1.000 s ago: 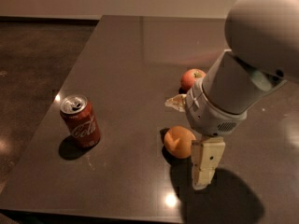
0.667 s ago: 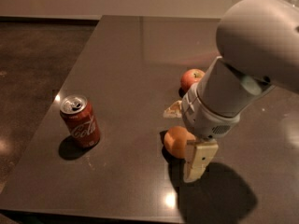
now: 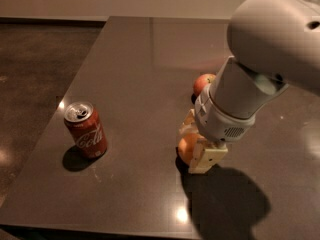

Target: Move orange near apple

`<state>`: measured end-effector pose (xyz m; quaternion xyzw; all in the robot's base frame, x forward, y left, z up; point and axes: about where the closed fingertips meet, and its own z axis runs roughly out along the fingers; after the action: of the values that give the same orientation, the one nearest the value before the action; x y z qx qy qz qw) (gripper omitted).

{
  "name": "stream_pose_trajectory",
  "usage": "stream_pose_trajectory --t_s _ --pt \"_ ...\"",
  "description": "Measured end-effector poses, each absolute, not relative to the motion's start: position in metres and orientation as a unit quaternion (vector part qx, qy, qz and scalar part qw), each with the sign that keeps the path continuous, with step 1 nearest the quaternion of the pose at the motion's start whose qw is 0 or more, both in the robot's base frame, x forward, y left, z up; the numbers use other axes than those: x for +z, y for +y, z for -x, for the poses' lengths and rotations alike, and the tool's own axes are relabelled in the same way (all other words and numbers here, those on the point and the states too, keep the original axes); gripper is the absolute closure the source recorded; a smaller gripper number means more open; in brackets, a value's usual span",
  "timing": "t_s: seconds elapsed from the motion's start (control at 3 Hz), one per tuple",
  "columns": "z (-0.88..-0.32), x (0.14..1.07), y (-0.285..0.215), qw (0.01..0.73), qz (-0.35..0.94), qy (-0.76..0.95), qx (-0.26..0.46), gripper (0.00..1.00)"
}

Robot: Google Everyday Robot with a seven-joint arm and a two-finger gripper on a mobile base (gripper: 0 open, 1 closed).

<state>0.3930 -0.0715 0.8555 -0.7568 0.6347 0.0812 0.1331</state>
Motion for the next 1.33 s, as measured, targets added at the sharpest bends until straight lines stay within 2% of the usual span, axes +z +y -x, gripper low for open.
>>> stream_pose_trajectory --t_s 0.33,0.67,1.33 --pt "-0.411 0.866 -0.082 0.131 0.728 0.670 0.069 0.95" --pt "-0.447 0.879 -0.104 0.144 0.670 0.726 0.056 1.00" --pt "-0.497 0.883 -0.145 0.167 0.558 0.812 0.029 1.00"
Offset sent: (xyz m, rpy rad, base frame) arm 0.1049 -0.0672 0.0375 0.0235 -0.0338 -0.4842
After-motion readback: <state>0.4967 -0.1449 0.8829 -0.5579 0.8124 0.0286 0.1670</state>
